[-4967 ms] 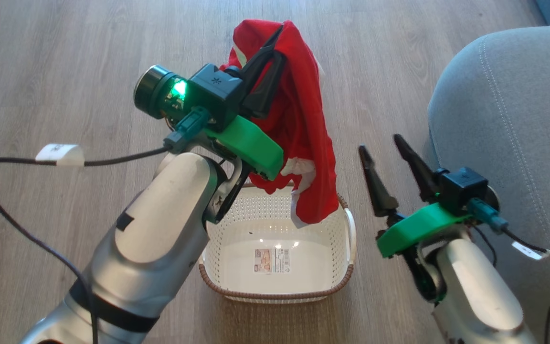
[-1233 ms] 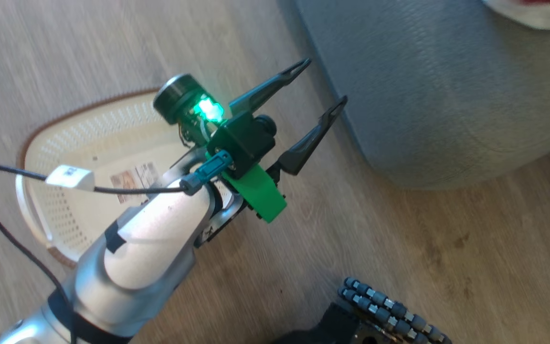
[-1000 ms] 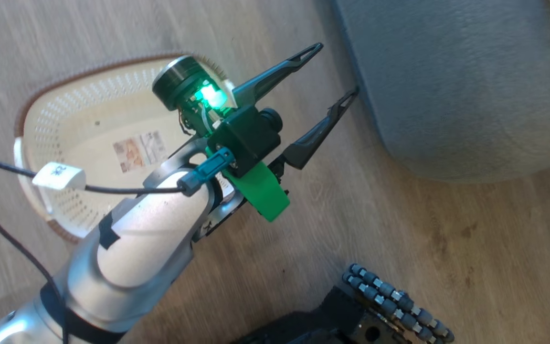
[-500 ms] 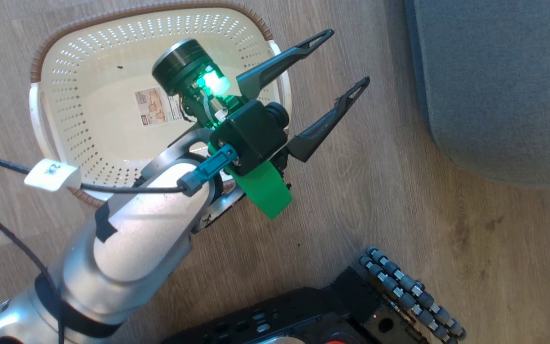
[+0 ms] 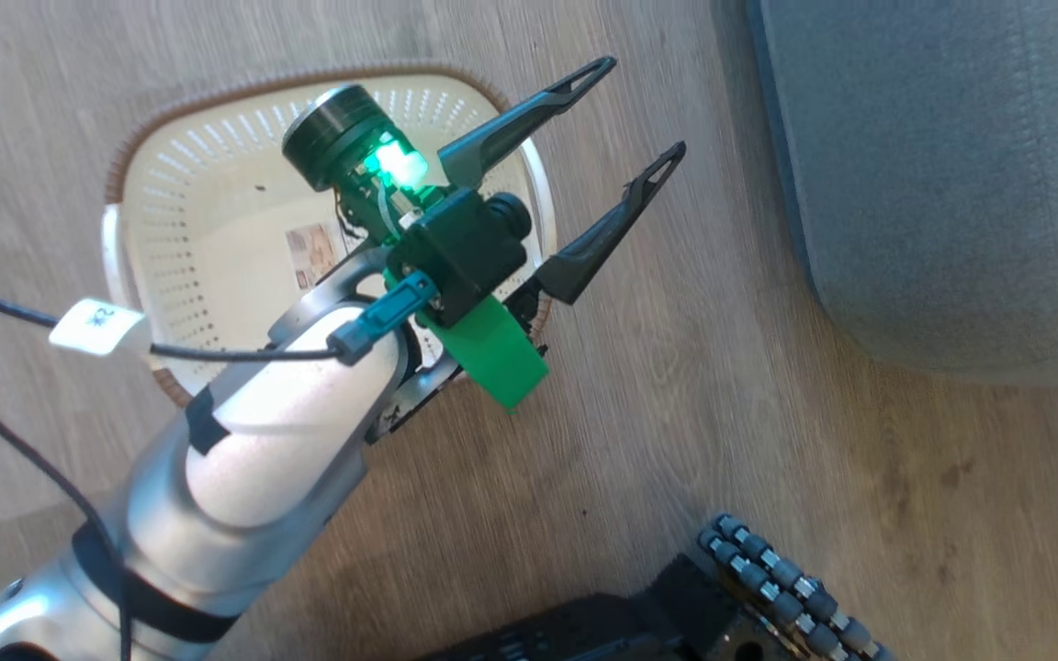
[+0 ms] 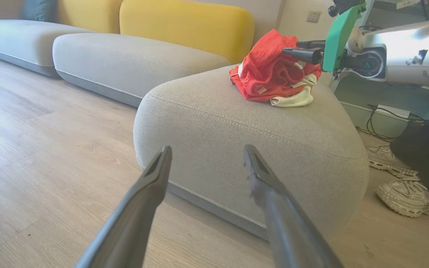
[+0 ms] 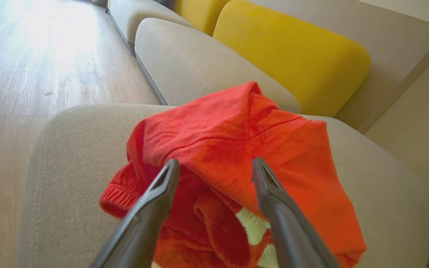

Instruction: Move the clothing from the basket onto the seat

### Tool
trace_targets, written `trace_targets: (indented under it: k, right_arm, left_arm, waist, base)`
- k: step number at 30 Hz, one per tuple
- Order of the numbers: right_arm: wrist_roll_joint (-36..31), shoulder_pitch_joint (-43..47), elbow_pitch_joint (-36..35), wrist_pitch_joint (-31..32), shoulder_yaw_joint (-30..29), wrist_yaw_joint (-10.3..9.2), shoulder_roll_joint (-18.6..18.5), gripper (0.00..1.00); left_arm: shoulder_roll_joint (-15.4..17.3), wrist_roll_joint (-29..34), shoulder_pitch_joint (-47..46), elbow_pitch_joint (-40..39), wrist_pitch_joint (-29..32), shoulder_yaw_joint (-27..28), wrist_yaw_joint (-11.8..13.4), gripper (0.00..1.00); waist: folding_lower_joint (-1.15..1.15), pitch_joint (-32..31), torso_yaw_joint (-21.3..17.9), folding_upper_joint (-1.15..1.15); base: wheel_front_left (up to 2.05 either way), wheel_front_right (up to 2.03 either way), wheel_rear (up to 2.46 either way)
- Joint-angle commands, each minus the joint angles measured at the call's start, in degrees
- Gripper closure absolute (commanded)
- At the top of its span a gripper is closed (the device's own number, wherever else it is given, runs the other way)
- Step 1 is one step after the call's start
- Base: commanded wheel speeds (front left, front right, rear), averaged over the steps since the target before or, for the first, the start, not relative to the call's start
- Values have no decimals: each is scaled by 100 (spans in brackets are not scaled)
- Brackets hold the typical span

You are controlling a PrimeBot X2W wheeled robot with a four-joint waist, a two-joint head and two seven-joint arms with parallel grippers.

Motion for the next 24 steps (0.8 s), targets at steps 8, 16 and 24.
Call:
trace_targets:
  k: [8, 16, 24]
  right_arm:
    - [475, 1028, -1411, -49, 613, -2, -31, 0]
    - [748, 1462, -2073, -50, 1343, -2, 142, 0]
    - [974, 1778, -2212, -50, 1947, -2, 333, 0]
  left_arm:
    - [-208, -202, 263, 172, -184, 357, 114, 0]
    - [-370, -236, 670, 226, -200, 957, 187, 0]
    - [-555, -146, 1241, 378, -201, 1619, 187, 0]
  waist:
    - [1, -794, 551, 0]
    - [1, -1322, 1114, 0]
    - [1, -1912, 1589, 0]
  base:
    - [0, 0, 0]
    - [0, 0, 0]
    - [0, 0, 0]
